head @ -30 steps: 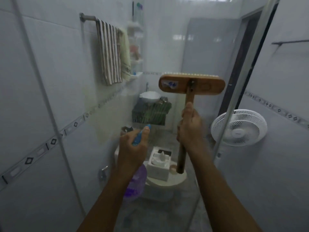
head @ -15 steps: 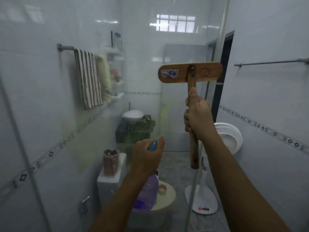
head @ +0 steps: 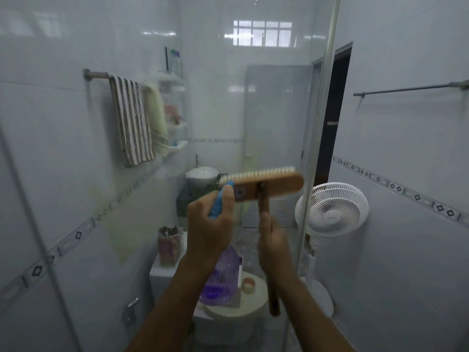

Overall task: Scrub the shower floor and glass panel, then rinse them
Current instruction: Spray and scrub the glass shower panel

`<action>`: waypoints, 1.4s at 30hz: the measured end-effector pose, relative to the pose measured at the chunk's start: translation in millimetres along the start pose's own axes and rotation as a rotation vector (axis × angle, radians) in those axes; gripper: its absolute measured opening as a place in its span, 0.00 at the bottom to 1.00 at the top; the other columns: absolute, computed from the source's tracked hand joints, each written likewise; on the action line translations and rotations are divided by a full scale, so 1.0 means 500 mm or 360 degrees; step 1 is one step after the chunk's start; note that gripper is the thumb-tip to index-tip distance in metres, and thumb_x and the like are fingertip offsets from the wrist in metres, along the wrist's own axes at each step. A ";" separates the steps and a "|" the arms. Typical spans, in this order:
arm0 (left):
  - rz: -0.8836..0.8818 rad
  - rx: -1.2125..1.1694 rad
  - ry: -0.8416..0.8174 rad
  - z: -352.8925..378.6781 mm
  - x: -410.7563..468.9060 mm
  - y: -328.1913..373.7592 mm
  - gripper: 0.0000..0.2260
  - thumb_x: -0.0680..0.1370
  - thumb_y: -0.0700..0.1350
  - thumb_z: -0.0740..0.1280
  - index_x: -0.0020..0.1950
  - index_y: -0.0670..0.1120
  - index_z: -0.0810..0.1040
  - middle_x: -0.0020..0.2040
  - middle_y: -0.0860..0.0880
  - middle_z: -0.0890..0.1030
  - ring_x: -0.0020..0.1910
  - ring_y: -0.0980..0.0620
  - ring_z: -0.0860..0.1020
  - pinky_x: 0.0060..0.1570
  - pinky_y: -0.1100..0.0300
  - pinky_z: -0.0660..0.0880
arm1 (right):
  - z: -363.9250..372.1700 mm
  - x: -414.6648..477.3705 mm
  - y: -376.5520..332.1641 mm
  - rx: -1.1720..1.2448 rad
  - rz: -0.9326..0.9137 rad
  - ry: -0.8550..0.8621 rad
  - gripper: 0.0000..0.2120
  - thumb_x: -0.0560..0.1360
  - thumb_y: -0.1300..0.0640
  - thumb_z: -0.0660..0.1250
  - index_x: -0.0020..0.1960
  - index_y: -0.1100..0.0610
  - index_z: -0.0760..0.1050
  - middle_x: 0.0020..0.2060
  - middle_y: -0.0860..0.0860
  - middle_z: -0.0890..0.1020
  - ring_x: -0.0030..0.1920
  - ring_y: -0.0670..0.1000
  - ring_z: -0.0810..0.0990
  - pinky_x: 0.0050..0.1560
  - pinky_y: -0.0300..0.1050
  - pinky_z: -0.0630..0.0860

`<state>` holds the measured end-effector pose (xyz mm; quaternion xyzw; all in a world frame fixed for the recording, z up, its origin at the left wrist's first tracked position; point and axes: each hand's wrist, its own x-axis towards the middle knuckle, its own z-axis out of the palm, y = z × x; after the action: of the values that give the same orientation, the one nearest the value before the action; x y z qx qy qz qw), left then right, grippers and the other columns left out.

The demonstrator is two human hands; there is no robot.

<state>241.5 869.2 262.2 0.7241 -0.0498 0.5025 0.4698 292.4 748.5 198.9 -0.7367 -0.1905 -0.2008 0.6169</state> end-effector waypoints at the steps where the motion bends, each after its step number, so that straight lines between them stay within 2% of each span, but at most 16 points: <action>1: 0.0008 -0.0003 0.0017 -0.004 0.002 0.007 0.21 0.83 0.49 0.63 0.32 0.41 0.75 0.26 0.47 0.76 0.24 0.48 0.76 0.22 0.50 0.74 | 0.015 -0.043 0.044 0.0011 0.0091 -0.0070 0.19 0.80 0.41 0.51 0.40 0.50 0.73 0.28 0.41 0.78 0.29 0.40 0.75 0.30 0.32 0.71; 4: 0.0045 -0.0002 0.0033 -0.012 0.007 0.021 0.20 0.83 0.46 0.63 0.33 0.39 0.75 0.26 0.44 0.75 0.23 0.47 0.74 0.22 0.49 0.72 | 0.037 -0.113 0.140 -0.0105 0.0297 -0.0129 0.21 0.79 0.34 0.50 0.46 0.44 0.76 0.37 0.45 0.82 0.36 0.46 0.81 0.39 0.51 0.81; 5: 0.0056 0.0012 0.0050 -0.015 0.009 0.024 0.20 0.83 0.46 0.63 0.33 0.39 0.75 0.25 0.44 0.75 0.23 0.48 0.74 0.22 0.50 0.72 | 0.035 -0.112 0.138 -0.0100 0.0288 -0.0102 0.21 0.79 0.34 0.50 0.46 0.44 0.77 0.36 0.45 0.82 0.35 0.46 0.81 0.38 0.51 0.81; 7: 0.0068 0.0037 0.0077 -0.021 0.013 0.025 0.20 0.83 0.47 0.63 0.33 0.40 0.76 0.26 0.49 0.76 0.24 0.52 0.76 0.21 0.57 0.73 | 0.025 -0.075 0.093 0.0012 0.0213 -0.0043 0.22 0.79 0.37 0.51 0.43 0.50 0.75 0.28 0.46 0.78 0.28 0.45 0.75 0.29 0.42 0.75; 9: 0.0075 0.0061 0.0087 -0.026 0.017 0.024 0.19 0.83 0.46 0.63 0.33 0.41 0.76 0.26 0.53 0.76 0.25 0.55 0.77 0.22 0.64 0.73 | 0.004 -0.008 0.018 0.0080 0.0122 0.0030 0.21 0.79 0.38 0.51 0.40 0.51 0.72 0.24 0.47 0.71 0.25 0.46 0.69 0.25 0.40 0.68; 13: 0.0076 0.0098 0.0103 -0.023 0.021 0.018 0.19 0.82 0.49 0.63 0.35 0.41 0.76 0.27 0.50 0.75 0.29 0.52 0.78 0.24 0.61 0.75 | -0.023 0.099 -0.069 0.0132 -0.0018 0.0110 0.21 0.80 0.37 0.50 0.38 0.50 0.67 0.26 0.48 0.66 0.25 0.48 0.67 0.24 0.39 0.65; 16: 0.0075 0.0102 0.0119 -0.024 0.028 0.016 0.19 0.82 0.50 0.63 0.36 0.39 0.76 0.27 0.50 0.76 0.29 0.51 0.77 0.23 0.59 0.76 | -0.016 0.072 -0.033 0.0044 -0.0029 0.0103 0.21 0.80 0.38 0.50 0.39 0.51 0.68 0.27 0.47 0.68 0.26 0.47 0.68 0.25 0.40 0.67; 21: 0.0081 0.0118 0.0130 -0.032 0.042 0.025 0.20 0.82 0.50 0.63 0.36 0.38 0.78 0.28 0.51 0.76 0.27 0.58 0.78 0.24 0.72 0.70 | 0.017 -0.047 0.087 0.0000 0.0157 -0.0039 0.21 0.79 0.38 0.50 0.43 0.50 0.74 0.26 0.44 0.75 0.26 0.42 0.71 0.29 0.39 0.68; 23: 0.0075 0.0128 0.0131 -0.034 0.052 0.022 0.22 0.81 0.53 0.62 0.35 0.39 0.78 0.28 0.50 0.77 0.28 0.55 0.79 0.24 0.67 0.73 | 0.014 -0.044 0.074 0.0004 0.0151 -0.0054 0.21 0.78 0.38 0.50 0.43 0.50 0.74 0.26 0.43 0.76 0.27 0.42 0.72 0.29 0.38 0.68; 25: 0.0055 0.0109 0.0135 -0.037 0.065 0.022 0.23 0.80 0.55 0.61 0.35 0.40 0.78 0.28 0.48 0.78 0.26 0.52 0.78 0.25 0.55 0.77 | -0.003 0.000 0.018 0.0088 0.0128 -0.0069 0.20 0.78 0.38 0.50 0.42 0.50 0.72 0.25 0.45 0.74 0.25 0.44 0.70 0.27 0.38 0.68; 28: 0.0074 0.0081 0.0161 -0.041 0.089 0.030 0.23 0.82 0.52 0.62 0.33 0.38 0.77 0.27 0.43 0.77 0.24 0.46 0.76 0.24 0.46 0.75 | -0.044 0.112 -0.107 0.0196 0.0011 -0.0007 0.22 0.80 0.38 0.50 0.40 0.53 0.69 0.26 0.47 0.68 0.24 0.47 0.67 0.25 0.41 0.66; 32: -0.0002 0.0035 0.0200 -0.049 0.140 0.042 0.24 0.82 0.52 0.63 0.34 0.35 0.77 0.28 0.39 0.78 0.26 0.40 0.77 0.25 0.42 0.75 | -0.086 0.235 -0.258 0.0258 -0.0158 0.0035 0.22 0.81 0.38 0.51 0.40 0.54 0.67 0.26 0.49 0.66 0.23 0.48 0.66 0.25 0.41 0.65; 34: 0.0053 0.0043 0.0151 -0.056 0.165 0.048 0.24 0.82 0.53 0.62 0.35 0.36 0.77 0.29 0.39 0.78 0.27 0.40 0.77 0.27 0.41 0.76 | -0.086 0.263 -0.302 0.0268 -0.0208 0.0029 0.22 0.81 0.38 0.50 0.41 0.54 0.66 0.26 0.49 0.66 0.23 0.48 0.65 0.24 0.41 0.65; 37: 0.0045 0.0040 0.0125 -0.069 0.193 0.055 0.21 0.83 0.49 0.63 0.36 0.35 0.78 0.30 0.39 0.79 0.27 0.43 0.78 0.29 0.42 0.77 | -0.070 0.276 -0.329 0.0309 -0.0201 -0.0003 0.23 0.81 0.37 0.50 0.43 0.55 0.66 0.26 0.50 0.66 0.23 0.48 0.65 0.23 0.40 0.65; 40: -0.0041 -0.0031 0.0204 -0.095 0.208 0.060 0.19 0.82 0.48 0.64 0.35 0.37 0.77 0.32 0.35 0.78 0.30 0.38 0.78 0.31 0.41 0.78 | -0.048 0.274 -0.338 0.0349 -0.0184 -0.0027 0.24 0.81 0.37 0.50 0.45 0.56 0.67 0.27 0.51 0.66 0.24 0.48 0.65 0.23 0.39 0.66; 42: -0.0002 0.0006 0.0291 -0.121 0.214 0.061 0.17 0.82 0.48 0.64 0.35 0.41 0.76 0.33 0.34 0.79 0.31 0.38 0.79 0.30 0.45 0.79 | -0.033 0.268 -0.347 0.0389 -0.0164 -0.0071 0.24 0.81 0.37 0.50 0.45 0.57 0.68 0.27 0.52 0.67 0.24 0.48 0.65 0.23 0.38 0.67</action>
<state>236.0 939.5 367.5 0.6761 -0.0054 0.5663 0.4713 313.2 765.5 417.3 -0.6496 -0.2648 -0.1911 0.6866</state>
